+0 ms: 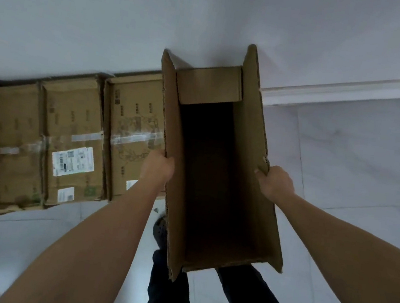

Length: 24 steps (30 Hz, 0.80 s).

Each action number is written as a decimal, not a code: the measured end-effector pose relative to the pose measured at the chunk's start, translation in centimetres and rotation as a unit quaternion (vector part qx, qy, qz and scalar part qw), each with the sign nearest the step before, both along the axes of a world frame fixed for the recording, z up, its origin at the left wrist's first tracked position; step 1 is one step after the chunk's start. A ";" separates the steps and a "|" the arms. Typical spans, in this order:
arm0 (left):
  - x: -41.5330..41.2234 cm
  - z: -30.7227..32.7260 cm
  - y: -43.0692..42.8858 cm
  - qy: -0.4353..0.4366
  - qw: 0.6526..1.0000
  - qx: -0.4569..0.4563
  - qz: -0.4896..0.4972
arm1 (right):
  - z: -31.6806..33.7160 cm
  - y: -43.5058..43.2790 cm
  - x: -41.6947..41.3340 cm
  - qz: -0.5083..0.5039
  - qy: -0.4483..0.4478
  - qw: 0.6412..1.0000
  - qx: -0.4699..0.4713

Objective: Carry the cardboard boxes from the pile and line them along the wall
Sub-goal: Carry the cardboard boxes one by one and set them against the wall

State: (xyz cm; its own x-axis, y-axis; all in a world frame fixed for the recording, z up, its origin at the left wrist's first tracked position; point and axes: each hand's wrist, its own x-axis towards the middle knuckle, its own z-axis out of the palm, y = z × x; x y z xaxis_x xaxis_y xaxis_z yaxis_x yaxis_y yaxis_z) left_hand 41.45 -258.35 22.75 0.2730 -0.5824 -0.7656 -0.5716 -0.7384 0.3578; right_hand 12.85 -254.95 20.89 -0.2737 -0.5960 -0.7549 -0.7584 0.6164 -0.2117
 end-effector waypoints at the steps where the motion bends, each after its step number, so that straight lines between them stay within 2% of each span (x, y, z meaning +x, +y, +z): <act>1: 0.5 -0.4 -0.3 -0.001 1.000 0.005 -0.007 | -0.2 -0.2 0.3 -0.008 -0.005 1.000 0.005; 7: 2.6 -0.9 -0.9 0.018 0.998 0.028 -0.054 | -0.3 -0.3 2.0 -0.052 0.002 0.999 0.007; 14: 3.7 2.7 2.0 0.018 0.970 0.074 -0.230 | 0.2 0.4 4.5 -0.090 0.078 0.992 0.028; 19: 5.8 4.1 4.4 0.054 0.968 0.100 -0.224 | 2.2 0.2 7.6 -0.094 0.006 0.996 -0.009; 24: 4.6 9.8 5.5 0.053 0.949 0.063 -0.304 | 9.6 4.3 6.4 -0.154 -0.050 0.983 -0.092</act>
